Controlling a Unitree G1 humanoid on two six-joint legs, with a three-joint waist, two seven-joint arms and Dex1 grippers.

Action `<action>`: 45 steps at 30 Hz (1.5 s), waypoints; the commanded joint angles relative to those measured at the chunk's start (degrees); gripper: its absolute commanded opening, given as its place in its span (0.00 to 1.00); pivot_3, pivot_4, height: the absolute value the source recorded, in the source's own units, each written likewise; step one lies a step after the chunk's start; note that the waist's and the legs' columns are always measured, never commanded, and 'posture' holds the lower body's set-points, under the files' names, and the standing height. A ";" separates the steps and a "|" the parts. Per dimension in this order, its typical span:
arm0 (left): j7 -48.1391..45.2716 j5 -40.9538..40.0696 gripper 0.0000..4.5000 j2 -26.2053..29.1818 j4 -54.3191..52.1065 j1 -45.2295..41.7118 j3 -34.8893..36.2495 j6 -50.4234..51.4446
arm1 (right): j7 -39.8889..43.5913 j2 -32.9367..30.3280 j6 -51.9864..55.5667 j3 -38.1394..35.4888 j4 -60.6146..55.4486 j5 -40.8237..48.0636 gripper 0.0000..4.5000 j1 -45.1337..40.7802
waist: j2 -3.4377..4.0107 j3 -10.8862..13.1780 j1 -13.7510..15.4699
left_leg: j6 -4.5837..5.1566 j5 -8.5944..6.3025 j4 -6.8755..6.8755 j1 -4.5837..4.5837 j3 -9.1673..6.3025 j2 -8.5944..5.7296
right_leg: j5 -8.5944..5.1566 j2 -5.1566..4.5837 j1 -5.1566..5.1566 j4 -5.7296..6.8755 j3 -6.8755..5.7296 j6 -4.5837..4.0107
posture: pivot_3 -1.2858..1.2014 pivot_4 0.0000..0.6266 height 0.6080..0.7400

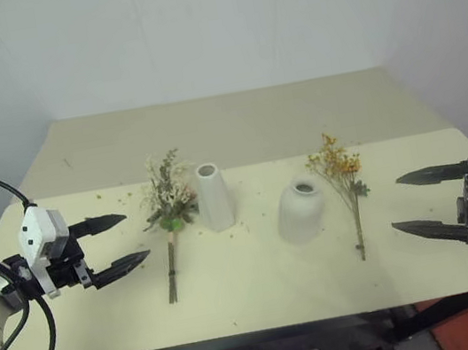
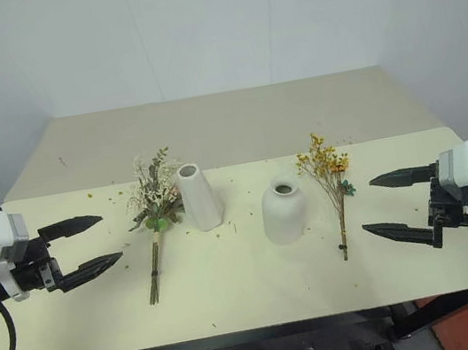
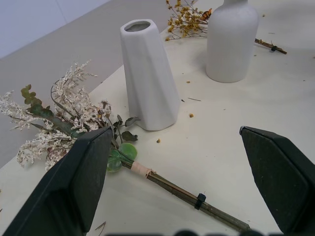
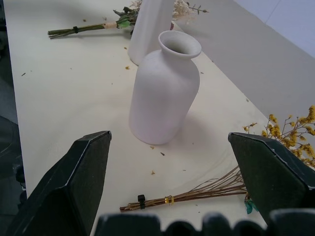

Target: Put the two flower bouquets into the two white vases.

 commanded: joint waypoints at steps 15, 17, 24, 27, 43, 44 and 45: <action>4.04 0.54 1.00 2.97 -3.27 -0.91 -0.85 6.42 | -0.37 -0.04 -1.51 -0.58 -0.59 0.31 1.00 -1.17 | 0.00 0.00 0.03 | 0.00 0.00 0.00 0.00 0.00 0.00 | 0.00 0.00 0.00 0.00 0.00 0.01 | 0.52 0.24 1.00; 5.97 0.74 1.00 4.70 -4.16 -1.60 -2.34 10.81 | -0.79 0.21 -1.97 -0.30 -0.49 -0.04 1.00 -1.57 | -0.06 0.05 0.02 | 0.00 0.00 0.00 0.00 0.00 0.00 | 0.01 0.00 0.00 0.02 0.00 0.01 | 0.52 0.24 1.00; 16.06 2.89 1.00 8.97 -6.70 -11.04 -12.51 30.22 | -3.41 1.10 -1.88 1.57 0.29 0.12 1.00 -8.82 | -0.07 0.21 -0.10 | 0.00 0.00 0.03 -0.01 0.00 -0.01 | 0.02 0.02 -0.04 0.06 0.01 0.04 | 0.52 0.24 1.00; 18.90 1.64 1.00 8.58 -6.39 -17.95 -16.54 40.26 | -2.93 1.41 -1.85 2.35 0.44 0.41 1.00 -11.30 | -0.13 0.31 -0.08 | 0.00 0.00 0.04 -0.02 -0.01 0.00 | 0.02 0.02 -0.04 0.06 0.00 0.05 | 0.52 0.24 1.00; 33.32 6.31 1.00 -3.66 13.72 -47.65 -41.04 70.49 | 0.74 5.35 -3.12 9.76 1.71 1.33 1.00 -24.22 | -0.15 0.49 -0.47 | 0.00 0.00 0.16 -0.10 -0.08 -0.05 | 0.01 0.07 -0.05 0.14 0.02 0.14 | 0.52 0.24 1.00; 33.69 7.00 1.00 -4.32 14.96 -48.09 -42.05 70.49 | 0.75 5.49 -3.08 9.74 1.54 1.37 1.00 -24.16 | -0.15 0.49 -0.39 | 0.00 0.00 0.16 -0.12 -0.08 -0.06 | 0.01 0.06 -0.06 0.14 0.02 0.14 | 0.52 0.24 1.00; 33.92 7.55 1.00 -5.12 16.44 -48.56 -42.70 70.43 | 0.78 5.57 -3.03 9.62 1.32 1.47 1.00 -23.98 | -0.15 0.49 -0.25 | 0.00 0.00 0.16 -0.12 -0.08 -0.07 | 0.01 0.05 -0.06 0.14 0.02 0.14 | 0.52 0.24 1.00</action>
